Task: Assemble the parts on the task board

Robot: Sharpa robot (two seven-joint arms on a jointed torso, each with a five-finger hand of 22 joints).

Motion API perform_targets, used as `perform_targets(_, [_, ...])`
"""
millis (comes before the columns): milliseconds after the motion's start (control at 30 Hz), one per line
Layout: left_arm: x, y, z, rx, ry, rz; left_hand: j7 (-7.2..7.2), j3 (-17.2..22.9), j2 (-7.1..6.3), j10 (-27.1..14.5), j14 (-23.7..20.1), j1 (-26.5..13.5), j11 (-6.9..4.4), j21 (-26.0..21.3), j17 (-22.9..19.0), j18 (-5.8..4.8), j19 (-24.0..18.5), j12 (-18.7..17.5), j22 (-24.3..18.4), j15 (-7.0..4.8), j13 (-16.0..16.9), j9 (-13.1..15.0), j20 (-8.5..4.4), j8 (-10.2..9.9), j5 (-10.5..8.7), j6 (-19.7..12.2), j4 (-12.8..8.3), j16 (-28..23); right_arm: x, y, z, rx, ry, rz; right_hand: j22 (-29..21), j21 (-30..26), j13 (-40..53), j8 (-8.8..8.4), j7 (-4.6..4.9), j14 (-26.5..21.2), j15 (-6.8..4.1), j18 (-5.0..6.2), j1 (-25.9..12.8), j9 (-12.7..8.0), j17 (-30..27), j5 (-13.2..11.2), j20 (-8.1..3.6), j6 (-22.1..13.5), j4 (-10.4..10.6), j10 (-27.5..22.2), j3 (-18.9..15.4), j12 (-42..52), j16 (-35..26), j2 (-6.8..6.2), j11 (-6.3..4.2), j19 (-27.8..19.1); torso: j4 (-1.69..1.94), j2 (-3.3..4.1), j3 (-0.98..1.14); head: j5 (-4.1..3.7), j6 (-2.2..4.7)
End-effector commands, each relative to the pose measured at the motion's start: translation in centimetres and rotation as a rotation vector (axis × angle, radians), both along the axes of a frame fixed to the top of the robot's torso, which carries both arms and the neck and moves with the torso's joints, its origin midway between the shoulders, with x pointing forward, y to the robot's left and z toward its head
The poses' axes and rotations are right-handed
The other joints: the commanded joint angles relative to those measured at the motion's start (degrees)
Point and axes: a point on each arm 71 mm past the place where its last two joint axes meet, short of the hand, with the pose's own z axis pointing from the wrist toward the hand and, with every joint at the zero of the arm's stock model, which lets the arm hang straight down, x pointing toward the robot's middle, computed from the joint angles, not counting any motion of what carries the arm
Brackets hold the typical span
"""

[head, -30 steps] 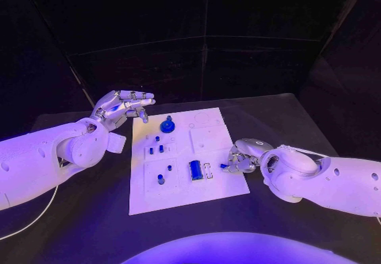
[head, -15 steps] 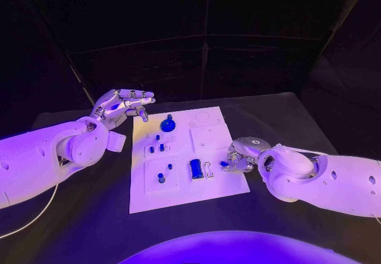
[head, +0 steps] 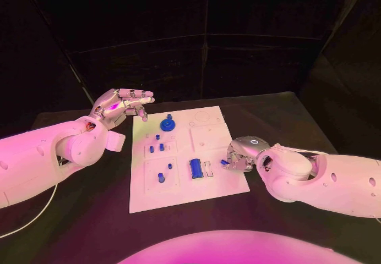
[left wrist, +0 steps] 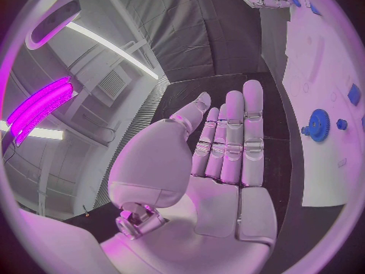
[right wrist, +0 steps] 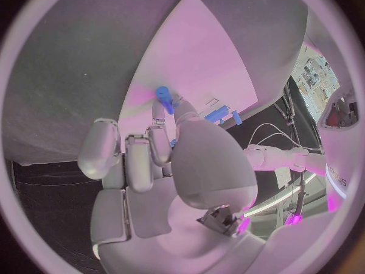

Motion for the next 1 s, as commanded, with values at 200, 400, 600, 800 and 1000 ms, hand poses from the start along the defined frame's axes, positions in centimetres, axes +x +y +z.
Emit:
perform_targets(200, [0.0, -0.1, 0.1, -0.009, -0.006, -0.011, -0.22, -0.3, -0.20, -0.4, -0.5, -0.2, 0.15, -0.3, -0.1, 0.85, 0.4, 0.3, -0.1, -0.01, 0.1, 0.0, -0.11, 0.3, 0.25, -0.2, 0.1, 0.3, -1.0, -1.3, -1.7, 0.086, 0.172, -0.111, 0.6, 0.6, 0.7, 0.29, -0.03, 3.9, -0.50, -0.27, -6.3, 0.2, 4.5, 0.0, -0.23, 0.7, -9.8, 1.2, 19.6, 0.7, 0.5, -2.16, -0.42, 0.4, 0.06, -0.06, -0.03, 0.02, 0.12])
perform_targets(400, [0.0, -0.2, 0.1, -0.010, -0.007, -0.012, -0.21, -0.4, -0.16, -0.4, -0.5, -0.2, 0.16, -0.4, -0.1, 0.85, 0.4, 0.4, -0.1, 0.00, 0.1, 0.0, -0.12, 0.3, 0.26, -0.3, 0.2, 0.4, -1.4, -0.9, -1.1, 0.208, 0.172, -0.114, 0.8, 0.7, 0.9, 0.50, -0.09, 3.9, -0.47, -0.26, -8.4, 0.7, 4.6, -0.1, -0.22, 0.5, -10.2, 1.3, 22.3, 0.9, 0.6, -3.35, -0.27, 0.4, 0.09, -0.01, -0.05, -0.02, 0.28])
perform_targets(600, [0.0, -0.3, 0.1, -0.010, -0.005, -0.014, -0.22, -0.4, -0.10, -0.4, -0.5, -0.2, 0.16, -0.4, -0.1, 0.85, 0.4, 0.4, -0.1, 0.00, 0.1, 0.0, -0.12, 0.3, 0.26, -0.2, 0.2, 0.4, -1.5, -0.8, -0.6, 0.337, 0.152, -0.153, 1.2, 1.0, 1.3, 0.78, -0.29, 4.1, -0.55, -0.32, -10.0, 1.0, 5.2, 0.0, -0.28, 0.6, -9.9, 1.7, 23.4, 1.3, 0.9, -3.69, -0.40, 0.6, 0.11, 0.05, -0.06, 0.01, 0.16])
perform_targets(800, [0.0, -0.3, 0.1, -0.010, -0.005, -0.014, -0.22, -0.4, -0.10, -0.4, -0.5, -0.2, 0.16, -0.4, -0.1, 0.85, 0.4, 0.4, -0.1, 0.00, 0.1, 0.0, -0.12, 0.3, 0.26, -0.2, 0.2, 0.4, -1.6, -0.1, -0.4, 0.386, 0.153, -0.151, 1.2, 1.0, 1.4, 0.84, -0.31, 4.1, -0.57, -0.32, -10.5, 1.2, 5.2, 0.2, -0.31, 0.6, -9.8, 1.8, 23.6, 1.5, 1.0, -3.95, -0.43, 0.6, 0.05, 0.09, -0.04, 0.15, 0.05])
perform_targets(1000, [0.0, -0.3, 0.1, -0.011, -0.005, -0.016, -0.22, -0.4, -0.10, -0.4, -0.5, -0.2, 0.16, -0.4, -0.1, 0.85, 0.4, 0.4, -0.1, 0.00, 0.1, 0.0, -0.12, 0.3, 0.26, -0.2, 0.2, 0.4, -1.4, 0.8, -0.6, 0.404, 0.176, -0.145, 1.2, 1.0, 1.4, 0.85, -0.29, 4.1, -0.57, -0.32, -11.1, 1.2, 5.3, 0.3, -0.32, 0.5, -9.6, 1.8, 23.6, 1.5, 1.0, -4.19, -0.41, 0.6, 0.04, 0.07, -0.07, 0.09, -0.08])
